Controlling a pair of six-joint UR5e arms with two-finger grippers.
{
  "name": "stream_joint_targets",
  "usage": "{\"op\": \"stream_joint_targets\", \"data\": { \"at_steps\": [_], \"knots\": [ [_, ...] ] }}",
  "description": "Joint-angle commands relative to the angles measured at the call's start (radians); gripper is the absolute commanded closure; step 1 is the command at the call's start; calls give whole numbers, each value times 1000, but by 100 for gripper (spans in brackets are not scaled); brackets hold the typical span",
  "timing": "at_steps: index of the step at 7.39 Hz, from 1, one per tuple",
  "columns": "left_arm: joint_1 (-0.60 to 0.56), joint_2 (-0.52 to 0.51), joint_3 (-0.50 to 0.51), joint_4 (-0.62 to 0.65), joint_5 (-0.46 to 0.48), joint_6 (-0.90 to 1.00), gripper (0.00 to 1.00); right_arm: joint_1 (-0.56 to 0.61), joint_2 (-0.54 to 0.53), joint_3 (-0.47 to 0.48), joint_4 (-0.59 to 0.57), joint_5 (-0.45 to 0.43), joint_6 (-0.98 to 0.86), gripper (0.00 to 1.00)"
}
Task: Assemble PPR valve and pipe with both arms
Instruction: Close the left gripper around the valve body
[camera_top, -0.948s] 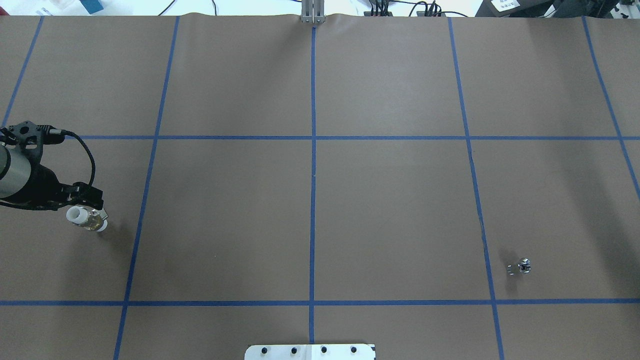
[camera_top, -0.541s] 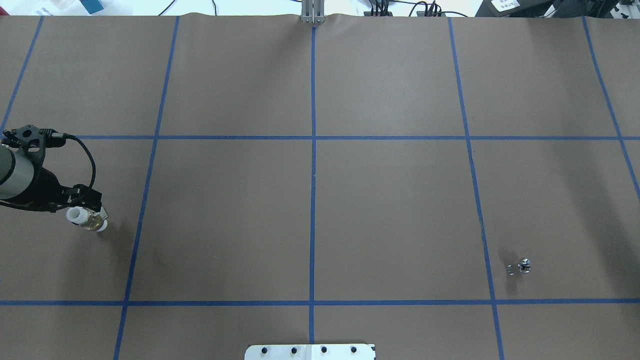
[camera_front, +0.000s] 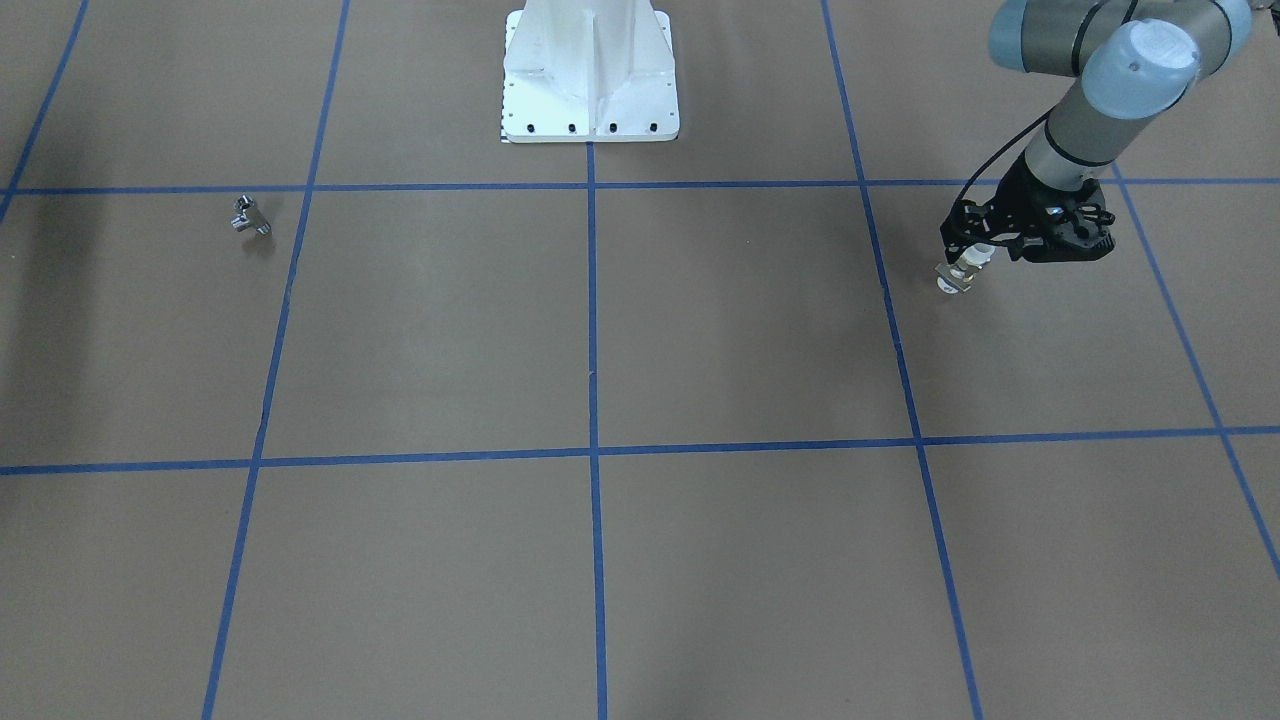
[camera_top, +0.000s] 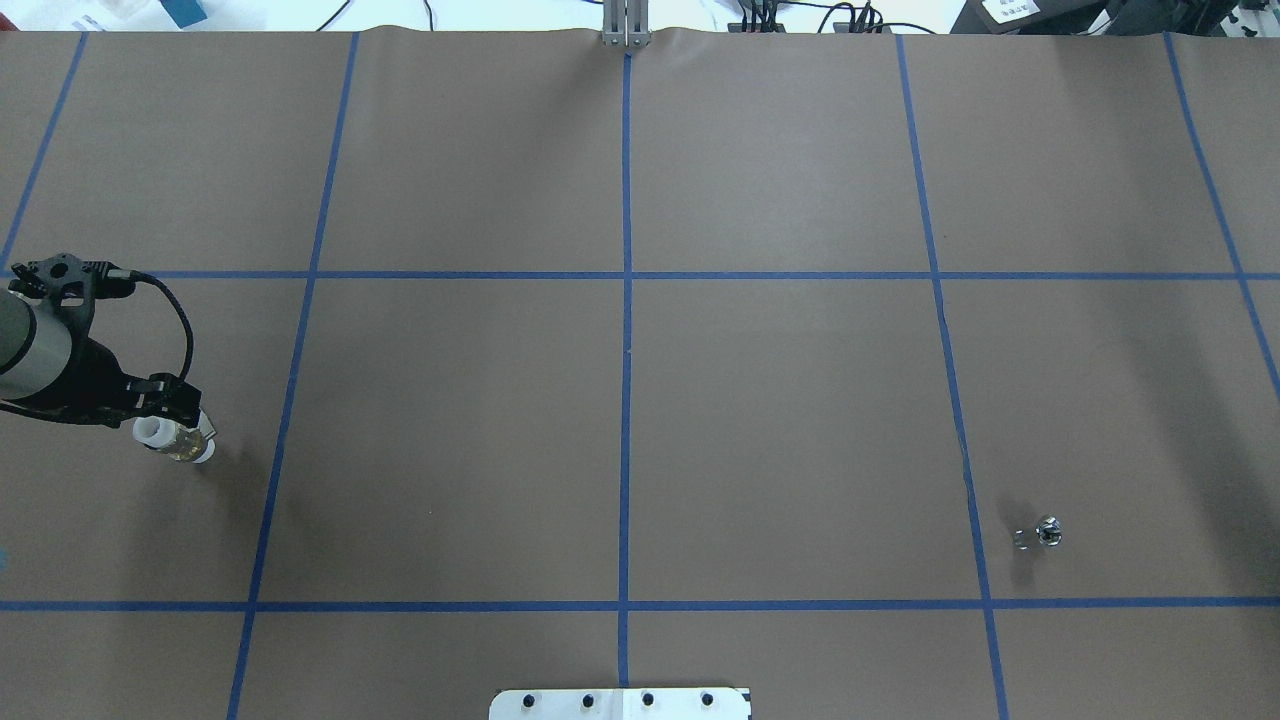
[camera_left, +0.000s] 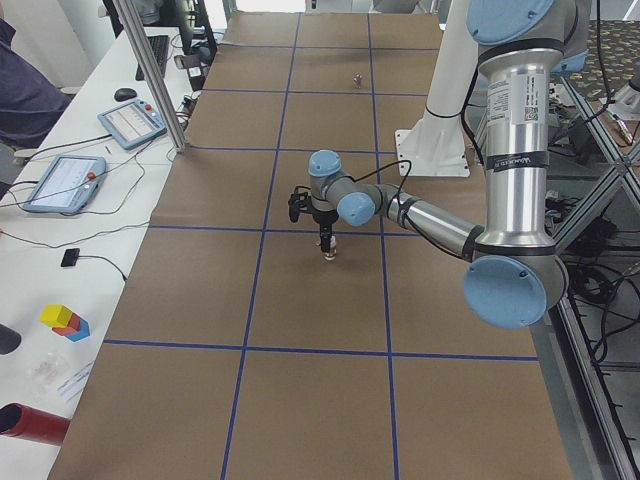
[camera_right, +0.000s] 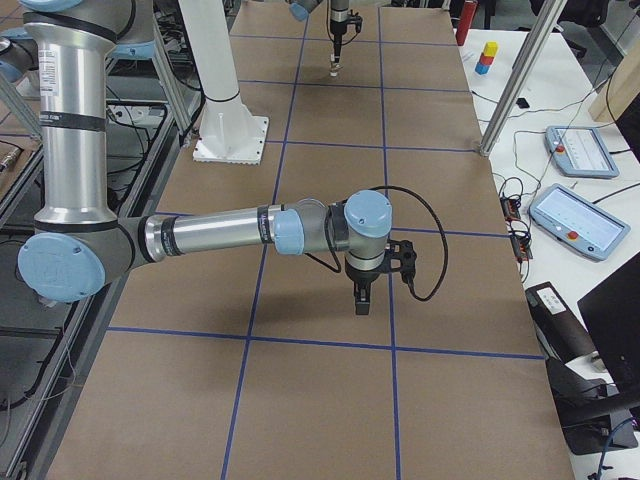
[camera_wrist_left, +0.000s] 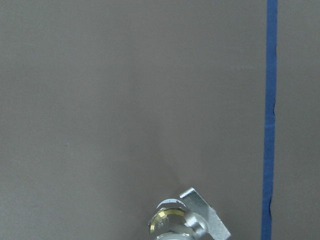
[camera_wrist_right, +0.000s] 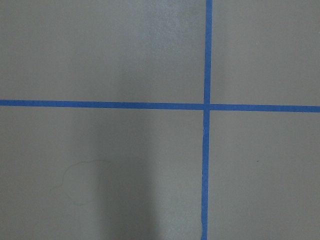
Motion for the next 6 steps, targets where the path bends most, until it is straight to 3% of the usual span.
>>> {"op": "stream_joint_targets", "data": {
  "at_steps": [1, 3, 6],
  "knots": [
    [11, 0, 1, 1, 0, 2, 17, 0, 1, -3, 0, 0, 0, 0],
    [24, -2, 2, 1, 0, 2, 17, 0, 1, -4, 0, -1, 0, 0],
    [32, -6, 15, 4, 0, 3, 32, 0, 5, -10, 0, 0, 1, 0]
  ]
}}
